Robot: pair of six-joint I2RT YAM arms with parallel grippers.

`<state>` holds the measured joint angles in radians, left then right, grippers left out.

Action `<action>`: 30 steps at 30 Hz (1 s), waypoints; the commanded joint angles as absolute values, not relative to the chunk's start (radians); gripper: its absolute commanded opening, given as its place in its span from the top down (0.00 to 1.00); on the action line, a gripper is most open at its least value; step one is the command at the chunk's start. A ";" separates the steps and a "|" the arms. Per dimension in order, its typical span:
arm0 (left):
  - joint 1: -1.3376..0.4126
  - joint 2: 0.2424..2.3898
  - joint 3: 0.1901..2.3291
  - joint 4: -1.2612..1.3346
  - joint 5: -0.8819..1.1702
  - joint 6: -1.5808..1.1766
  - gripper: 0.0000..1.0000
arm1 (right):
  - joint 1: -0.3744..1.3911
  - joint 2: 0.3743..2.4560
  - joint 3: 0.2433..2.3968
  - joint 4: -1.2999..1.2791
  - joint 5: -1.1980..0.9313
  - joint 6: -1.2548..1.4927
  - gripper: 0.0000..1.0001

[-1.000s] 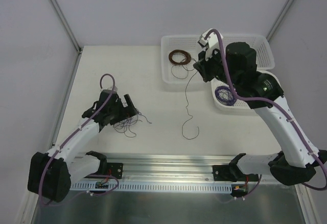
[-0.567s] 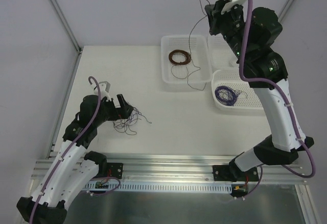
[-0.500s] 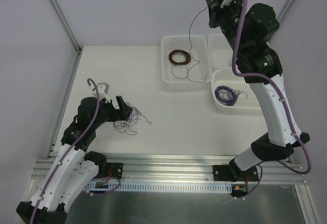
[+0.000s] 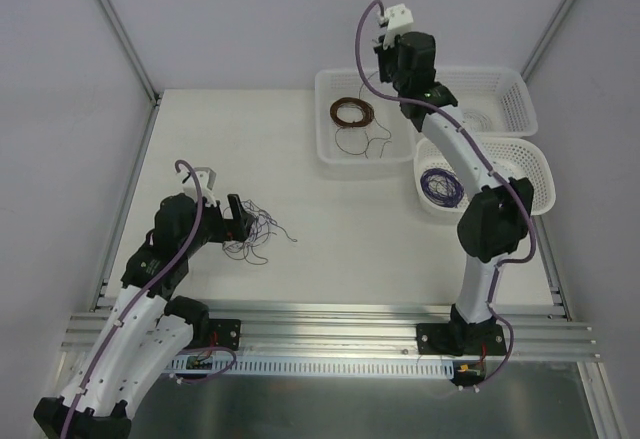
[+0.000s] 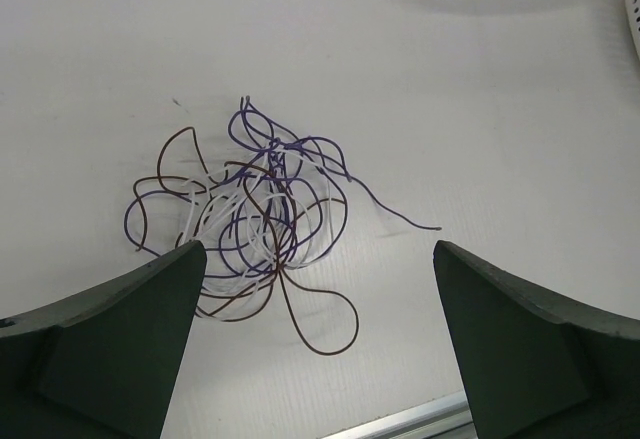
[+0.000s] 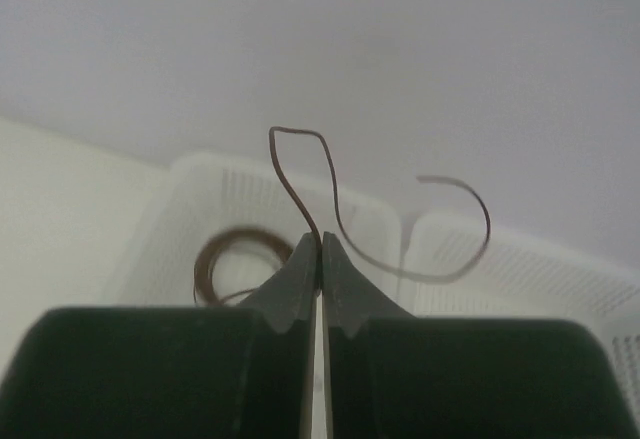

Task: Untangle the cables

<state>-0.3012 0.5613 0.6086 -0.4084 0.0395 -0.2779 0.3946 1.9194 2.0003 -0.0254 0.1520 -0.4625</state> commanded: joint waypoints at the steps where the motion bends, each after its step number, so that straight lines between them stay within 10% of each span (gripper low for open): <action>1: -0.298 0.571 0.609 -0.410 0.008 -0.253 0.01 | 0.399 1.899 1.841 0.051 0.150 -0.342 0.99; 9: -0.296 0.568 0.611 -0.411 0.008 -0.258 0.01 | 0.400 1.940 1.703 -0.171 0.061 -0.183 0.82; 16: -0.296 0.546 0.603 -0.413 -0.029 -0.270 0.01 | 0.435 1.792 1.635 -0.307 0.037 -0.147 0.17; 30: -0.281 0.747 0.632 -0.456 -0.003 -0.382 0.04 | 0.768 1.379 1.162 -0.209 -0.117 0.112 0.11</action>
